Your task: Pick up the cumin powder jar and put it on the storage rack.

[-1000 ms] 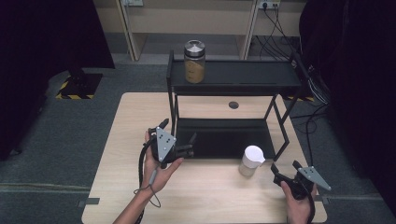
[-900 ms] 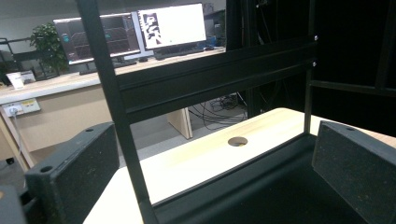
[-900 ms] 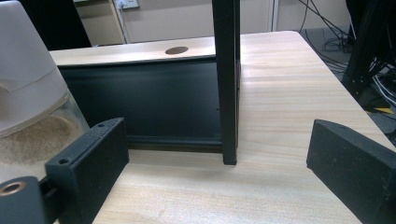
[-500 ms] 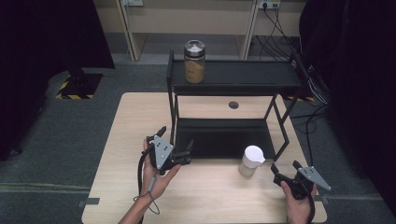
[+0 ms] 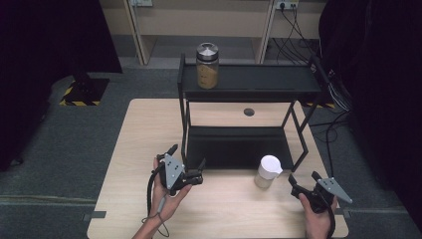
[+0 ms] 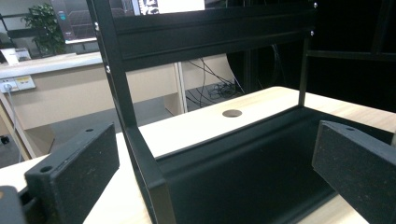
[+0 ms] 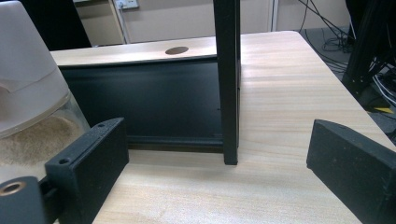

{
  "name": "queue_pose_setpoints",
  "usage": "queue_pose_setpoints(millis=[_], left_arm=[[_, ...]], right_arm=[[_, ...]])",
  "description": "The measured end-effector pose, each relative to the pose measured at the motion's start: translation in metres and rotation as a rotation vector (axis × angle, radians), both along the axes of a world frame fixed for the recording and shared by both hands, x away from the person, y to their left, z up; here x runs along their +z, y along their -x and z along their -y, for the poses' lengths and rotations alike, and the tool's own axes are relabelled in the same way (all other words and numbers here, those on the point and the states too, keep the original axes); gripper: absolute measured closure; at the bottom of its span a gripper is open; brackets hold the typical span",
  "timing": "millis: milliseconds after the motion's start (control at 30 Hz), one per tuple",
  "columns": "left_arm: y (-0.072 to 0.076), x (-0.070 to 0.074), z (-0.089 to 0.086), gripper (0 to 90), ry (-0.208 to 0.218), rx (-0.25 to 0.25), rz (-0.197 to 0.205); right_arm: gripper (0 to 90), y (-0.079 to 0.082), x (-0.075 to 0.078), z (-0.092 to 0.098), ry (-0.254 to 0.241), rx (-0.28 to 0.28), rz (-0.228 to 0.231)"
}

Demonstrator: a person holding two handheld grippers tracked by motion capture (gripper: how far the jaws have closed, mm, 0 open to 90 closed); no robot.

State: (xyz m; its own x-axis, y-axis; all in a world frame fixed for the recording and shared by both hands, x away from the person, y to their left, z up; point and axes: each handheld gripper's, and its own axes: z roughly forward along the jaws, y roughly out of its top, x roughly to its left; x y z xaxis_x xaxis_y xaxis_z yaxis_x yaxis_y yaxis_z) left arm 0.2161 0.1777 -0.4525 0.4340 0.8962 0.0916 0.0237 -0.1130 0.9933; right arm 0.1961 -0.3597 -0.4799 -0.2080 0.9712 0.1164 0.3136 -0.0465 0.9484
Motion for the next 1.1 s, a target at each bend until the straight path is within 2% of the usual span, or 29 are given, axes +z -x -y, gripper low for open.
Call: queue_pose_setpoints(millis=[233, 500, 733, 1100], left_arm=[[0.006, -0.012, -0.001, 0.0, 0.007, -0.007, -0.034], [0.010, -0.020, -0.003, 0.0, -0.006, -0.019, -0.074], [0.012, -0.030, -0.006, 0.0, 0.001, -0.039, -0.147], [0.010, -0.038, -0.009, 0.0, 0.053, -0.049, -0.249]], right_arm=[[5.7, 0.000, 0.000, 0.000, -0.003, 0.000, -0.001], [5.7, 0.000, 0.000, 0.000, -0.003, 0.000, -0.001], [5.7, 0.000, 0.000, 0.000, -0.004, 0.000, 0.000], [5.7, 0.000, -0.001, 0.001, -0.008, 0.002, 0.002]])
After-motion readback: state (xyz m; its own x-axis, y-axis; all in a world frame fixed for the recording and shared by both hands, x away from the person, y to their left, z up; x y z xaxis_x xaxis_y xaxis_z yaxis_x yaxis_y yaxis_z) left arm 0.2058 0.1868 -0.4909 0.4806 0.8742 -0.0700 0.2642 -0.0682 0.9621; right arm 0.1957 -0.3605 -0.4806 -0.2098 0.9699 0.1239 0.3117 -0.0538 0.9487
